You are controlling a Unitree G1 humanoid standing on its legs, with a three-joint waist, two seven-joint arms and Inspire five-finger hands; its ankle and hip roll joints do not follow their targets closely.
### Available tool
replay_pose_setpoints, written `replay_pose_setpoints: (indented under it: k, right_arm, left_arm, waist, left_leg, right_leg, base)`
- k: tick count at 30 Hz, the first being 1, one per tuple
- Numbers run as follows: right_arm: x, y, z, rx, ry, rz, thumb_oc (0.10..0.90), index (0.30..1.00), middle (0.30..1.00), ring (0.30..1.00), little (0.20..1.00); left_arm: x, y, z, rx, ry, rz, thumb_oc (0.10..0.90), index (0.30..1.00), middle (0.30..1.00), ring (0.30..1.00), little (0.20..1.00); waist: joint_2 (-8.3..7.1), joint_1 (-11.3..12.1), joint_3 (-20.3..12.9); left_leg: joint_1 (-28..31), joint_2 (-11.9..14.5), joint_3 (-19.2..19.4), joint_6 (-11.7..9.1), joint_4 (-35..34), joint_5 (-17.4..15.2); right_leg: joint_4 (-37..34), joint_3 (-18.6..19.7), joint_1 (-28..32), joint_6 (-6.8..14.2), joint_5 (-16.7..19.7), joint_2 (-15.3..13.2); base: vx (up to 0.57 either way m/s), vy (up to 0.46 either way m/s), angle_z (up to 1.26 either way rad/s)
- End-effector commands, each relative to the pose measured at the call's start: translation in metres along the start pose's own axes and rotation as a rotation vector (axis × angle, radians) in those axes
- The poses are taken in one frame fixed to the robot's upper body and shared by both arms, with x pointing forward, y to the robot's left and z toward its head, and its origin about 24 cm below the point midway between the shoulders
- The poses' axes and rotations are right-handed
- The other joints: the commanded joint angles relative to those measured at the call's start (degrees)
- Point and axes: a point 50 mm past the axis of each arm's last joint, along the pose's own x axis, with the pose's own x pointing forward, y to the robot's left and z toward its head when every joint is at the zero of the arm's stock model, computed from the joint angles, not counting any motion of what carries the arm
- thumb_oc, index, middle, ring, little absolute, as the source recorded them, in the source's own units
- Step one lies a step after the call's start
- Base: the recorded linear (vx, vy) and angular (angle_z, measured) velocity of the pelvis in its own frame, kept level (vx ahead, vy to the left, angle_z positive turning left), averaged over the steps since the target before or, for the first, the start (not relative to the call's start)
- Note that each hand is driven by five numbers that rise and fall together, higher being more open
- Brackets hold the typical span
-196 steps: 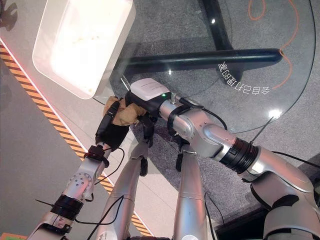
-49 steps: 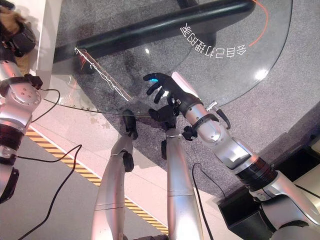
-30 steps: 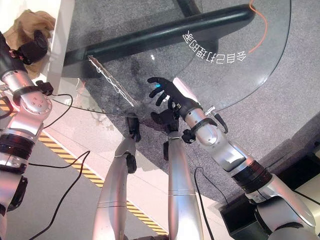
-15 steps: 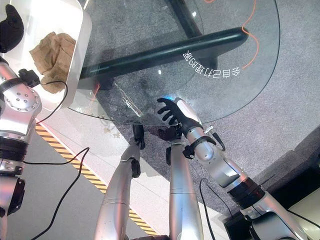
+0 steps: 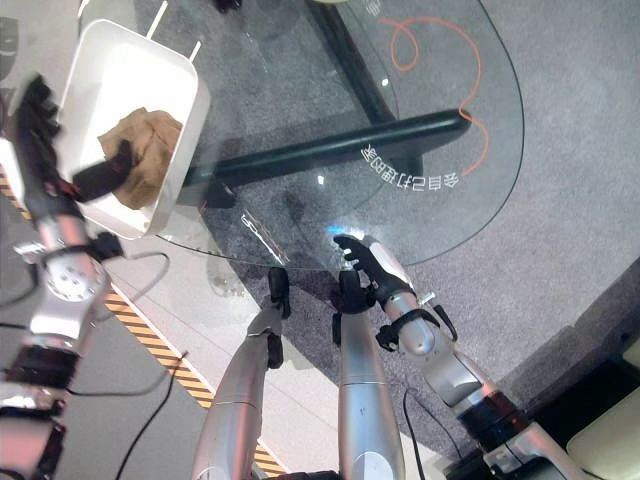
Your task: Wipe the table with a cloth and put it in the basket.
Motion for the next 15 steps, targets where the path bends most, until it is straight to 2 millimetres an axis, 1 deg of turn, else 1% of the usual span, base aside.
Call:
replay_pose_setpoints:
  k: [1,2,3,6,7,8,9,10,12,13,15]
  right_arm:
    - [-0.001,0.009,0.01,0.119,-0.104,-0.04,0.8,0.9,0.9,0.9,0.9]
    - [-0.001,0.01,0.004,0.135,-0.082,-0.046,0.8,0.9,0.9,0.9,0.9]
    - [-0.002,0.012,-0.001,0.158,-0.057,-0.044,0.8,0.9,0.9,0.9,0.9]
    - [-0.007,0.023,-0.027,0.222,0.043,-0.037,0.8,0.9,0.9,0.9,0.9]
    - [-0.008,0.025,-0.032,0.233,0.067,-0.037,0.8,0.9,0.9,0.9,0.9]
    - [-0.01,0.03,-0.039,0.256,0.099,-0.036,0.8,0.9,0.9,0.9,0.9]
    - [-0.013,0.035,-0.05,0.294,0.148,-0.034,0.8,0.9,0.9,0.9,0.9]
    - [-0.017,0.043,-0.063,0.33,0.21,-0.031,0.8,0.9,0.9,0.9,0.9]
    - [-0.023,0.051,-0.077,0.389,0.281,-0.028,0.8,0.9,0.9,0.9,0.9]
    - [-0.029,0.058,-0.092,0.443,0.351,-0.025,0.8,0.9,0.9,0.9,0.9]
    - [-0.039,0.07,-0.11,0.503,0.442,-0.017,0.8,0.9,0.9,0.9,0.9]
  left_arm:
    - [-0.004,0.002,0.007,-0.051,-0.045,-0.068,0.8,0.9,0.9,0.9,0.9]
    - [-0.011,-0.002,-0.001,-0.049,-0.011,-0.096,0.8,0.9,0.9,0.9,0.9]
    - [-0.018,-0.006,-0.011,-0.077,0.058,-0.126,0.8,0.9,0.9,0.9,0.9]
    - [-0.048,-0.016,-0.045,-0.104,0.239,-0.244,0.8,0.9,0.9,0.9,0.9]
    - [-0.053,-0.018,-0.052,-0.118,0.286,-0.268,0.8,0.9,0.9,0.9,0.9]
    - [-0.062,-0.018,-0.061,-0.116,0.334,-0.294,0.8,0.9,0.9,0.9,0.9]
    - [-0.076,-0.018,-0.075,-0.118,0.414,-0.324,0.8,0.9,0.9,0.9,0.9]
    - [-0.092,-0.018,-0.091,-0.127,0.505,-0.346,0.8,0.9,0.9,0.9,0.9]
    - [-0.112,-0.017,-0.109,-0.15,0.634,-0.371,0.8,0.9,0.9,0.9,0.9]
    - [-0.131,-0.015,-0.126,-0.139,0.733,-0.366,0.8,0.9,0.9,0.9,0.9]
    - [-0.157,-0.011,-0.145,-0.167,0.878,-0.337,0.8,0.9,0.9,0.9,0.9]
  waist:
    - [-2.43,0.74,-1.15]
    - [-2.51,0.87,-1.15]
    - [-2.68,0.99,-1.15]
    - [-3.26,1.48,-1.15]
    - [-3.41,1.6,-1.25]
    - [-3.48,1.85,-2.25]
    - [-3.77,2.04,-3.32]
    - [-3.99,2.35,-5.11]
    - [-4.26,2.64,-6.77]
    - [-4.46,2.82,-8.62]
    - [-4.78,3.0,-11.38]
  left_leg:
    - [4.03,-1.93,-0.06,0.03,3.37,-6.25]
    - [4.9,-1.74,-0.17,0.02,2.77,-5.9]
    - [6.13,-1.57,-0.39,-0.08,2.04,-5.56]
    - [10.39,-0.4,-0.41,-0.29,-0.32,-4.84]
    - [11.19,-0.17,-0.34,-0.34,-0.89,-4.61]
    - [12.09,0.21,-0.41,-0.41,-2.05,-4.2]
    - [13.68,0.67,-0.24,-0.45,-3.24,-3.99]
    - [15.13,1.21,-0.06,-0.57,-4.48,-3.72]
    - [17.16,1.77,0.13,-0.53,-5.55,-3.89]
    - [19.25,2.39,0.47,-0.58,-6.85,-4.0]
    - [22.15,3.13,1.33,-0.6,-8.4,-4.31]
  right_leg:
    - [-12.66,5.59,7.05,4.23,5.31,3.7]
    - [-12.7,5.09,7.99,4.11,5.15,3.78]
    - [-12.97,4.67,9.44,3.97,4.97,3.89]
    - [-13.97,3.15,14.31,3.56,4.27,4.01]
    - [-14.37,2.84,15.24,3.47,4.26,4.0]
    - [-15.21,2.44,16.2,3.35,4.37,4.0]
    - [-15.88,1.82,17.85,3.12,4.09,3.88]
    - [-17.13,1.25,19.57,2.96,4.21,3.7]
    - [-18.38,0.49,21.68,2.89,4.16,3.21]
    - [-20.07,-0.01,23.94,2.94,4.46,2.9]
    - [-22.46,-0.68,27.23,3.08,4.71,2.64]
  base:
    - [-0.19,-0.154,-0.06]
    - [-0.19,-0.134,-0.1]
    - [-0.18,-0.129,-0.05]
    - [-0.17,-0.137,-0.05]
    - [-0.15,-0.129,-0.05]
    - [-0.12,-0.129,-0.03]
    - [-0.09,-0.14,-0.07]
    - [-0.07,-0.129,-0.08]
    - [-0.04,-0.077,-0.07]
    - [0.02,-0.054,-0.06]
    - [0.07,-0.043,-0.07]
